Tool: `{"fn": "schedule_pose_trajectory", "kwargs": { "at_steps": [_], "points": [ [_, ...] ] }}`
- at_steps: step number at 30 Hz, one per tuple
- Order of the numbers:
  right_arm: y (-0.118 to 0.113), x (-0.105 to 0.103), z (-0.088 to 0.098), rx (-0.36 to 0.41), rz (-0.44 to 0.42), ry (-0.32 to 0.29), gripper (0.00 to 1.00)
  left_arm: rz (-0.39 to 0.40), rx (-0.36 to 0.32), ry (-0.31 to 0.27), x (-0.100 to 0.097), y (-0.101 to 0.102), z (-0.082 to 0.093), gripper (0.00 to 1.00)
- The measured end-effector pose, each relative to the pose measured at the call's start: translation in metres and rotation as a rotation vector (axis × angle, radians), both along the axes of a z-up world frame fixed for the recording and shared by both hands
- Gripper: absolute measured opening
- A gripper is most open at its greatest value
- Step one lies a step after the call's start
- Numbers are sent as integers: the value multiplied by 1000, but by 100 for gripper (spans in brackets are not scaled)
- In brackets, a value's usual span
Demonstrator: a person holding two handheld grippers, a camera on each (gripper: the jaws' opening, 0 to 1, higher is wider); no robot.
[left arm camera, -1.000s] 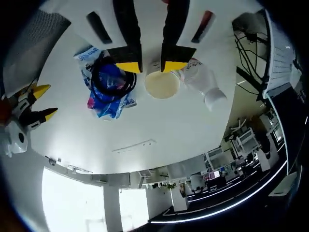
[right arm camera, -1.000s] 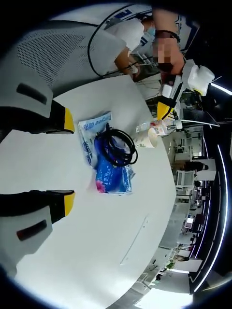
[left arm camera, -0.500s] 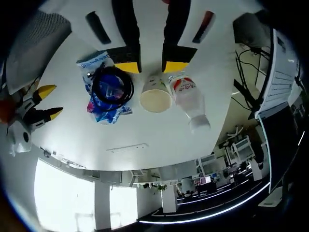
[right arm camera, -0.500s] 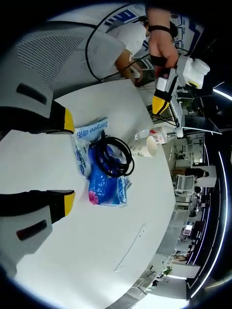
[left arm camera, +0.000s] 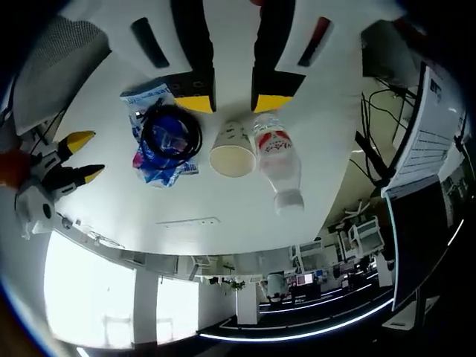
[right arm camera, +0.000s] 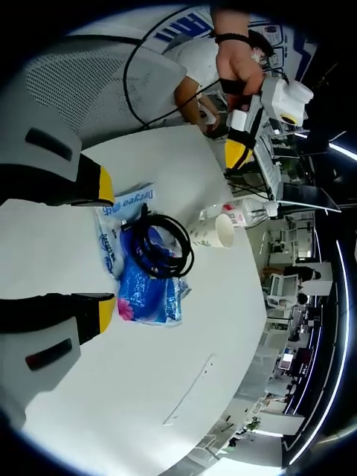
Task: Arrange the tabletop items into an orderly group along one side of the table until the central work area is clear of visible clutter.
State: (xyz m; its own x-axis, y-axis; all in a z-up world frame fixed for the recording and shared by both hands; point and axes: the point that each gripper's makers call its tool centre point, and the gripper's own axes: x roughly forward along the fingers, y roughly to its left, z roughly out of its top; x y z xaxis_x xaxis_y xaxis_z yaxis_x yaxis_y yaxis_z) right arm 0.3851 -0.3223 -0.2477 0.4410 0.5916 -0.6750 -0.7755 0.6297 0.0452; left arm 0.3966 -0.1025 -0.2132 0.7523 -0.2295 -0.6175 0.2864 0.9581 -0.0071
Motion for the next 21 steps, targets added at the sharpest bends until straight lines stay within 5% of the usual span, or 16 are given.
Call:
{"fn": "schedule_pose_trajectory", "kwargs": {
  "at_steps": [21],
  "points": [
    [11,3,-10,-2,19,24,45,68,-60,6,-22,2,-8,20]
  ]
}}
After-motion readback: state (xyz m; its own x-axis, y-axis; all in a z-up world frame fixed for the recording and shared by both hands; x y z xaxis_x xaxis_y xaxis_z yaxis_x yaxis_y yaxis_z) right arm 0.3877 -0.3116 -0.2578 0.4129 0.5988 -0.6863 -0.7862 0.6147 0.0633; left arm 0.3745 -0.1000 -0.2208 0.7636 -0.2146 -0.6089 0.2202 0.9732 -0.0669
